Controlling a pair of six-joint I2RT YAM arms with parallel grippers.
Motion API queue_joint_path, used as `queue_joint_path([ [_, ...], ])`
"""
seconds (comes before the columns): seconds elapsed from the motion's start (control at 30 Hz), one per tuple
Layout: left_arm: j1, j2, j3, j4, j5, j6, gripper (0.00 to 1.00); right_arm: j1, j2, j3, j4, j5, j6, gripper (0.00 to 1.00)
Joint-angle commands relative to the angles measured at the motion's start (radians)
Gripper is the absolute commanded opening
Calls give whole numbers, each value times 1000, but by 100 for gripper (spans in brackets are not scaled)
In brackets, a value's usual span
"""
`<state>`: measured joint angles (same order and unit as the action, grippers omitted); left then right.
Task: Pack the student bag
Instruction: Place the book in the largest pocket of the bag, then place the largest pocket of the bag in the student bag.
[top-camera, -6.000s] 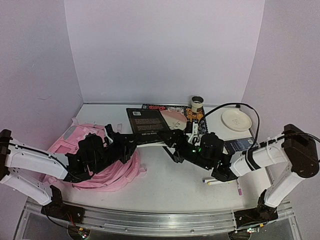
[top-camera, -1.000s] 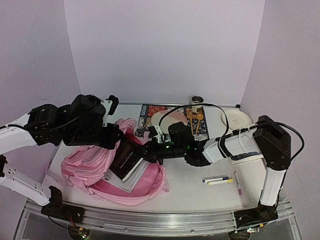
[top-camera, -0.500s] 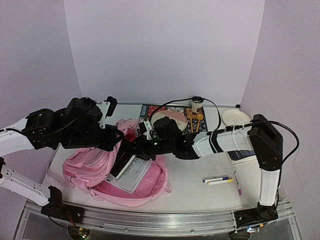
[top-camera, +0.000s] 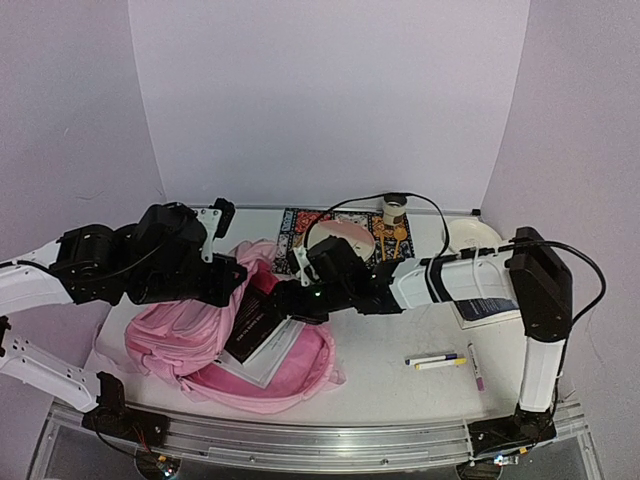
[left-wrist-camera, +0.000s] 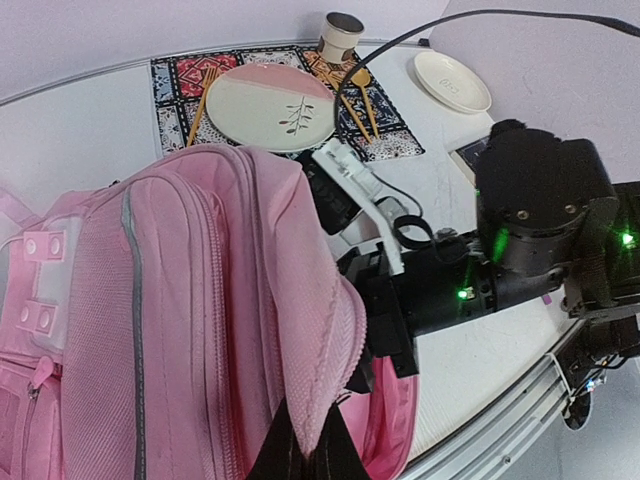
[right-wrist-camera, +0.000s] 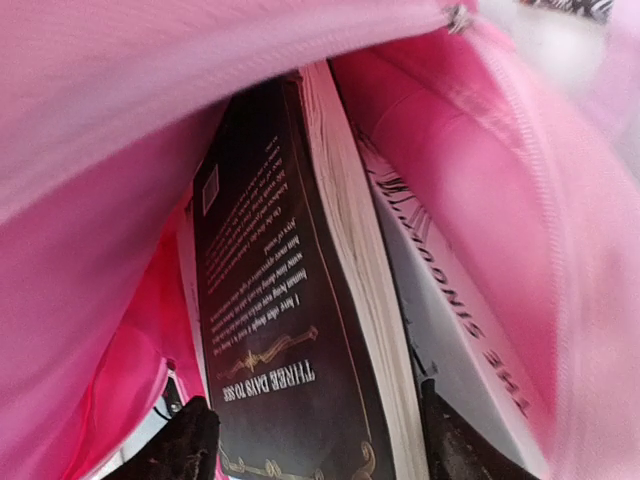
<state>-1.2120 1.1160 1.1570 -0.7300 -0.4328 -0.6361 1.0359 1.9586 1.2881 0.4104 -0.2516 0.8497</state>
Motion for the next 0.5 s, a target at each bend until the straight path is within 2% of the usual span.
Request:
queue_joint_path([
  [0.0, 24, -10, -11, 44, -107, -3, 0, 3, -112, 35, -97, 74, -112, 74],
  [0.27, 52, 43, -37, -26, -168, -11, 0, -2, -216, -20, -246, 207, -246, 90],
  [0.47, 69, 74, -81, -43, -195, -15, 0, -73, -313, -95, -402, 361, -321, 98],
])
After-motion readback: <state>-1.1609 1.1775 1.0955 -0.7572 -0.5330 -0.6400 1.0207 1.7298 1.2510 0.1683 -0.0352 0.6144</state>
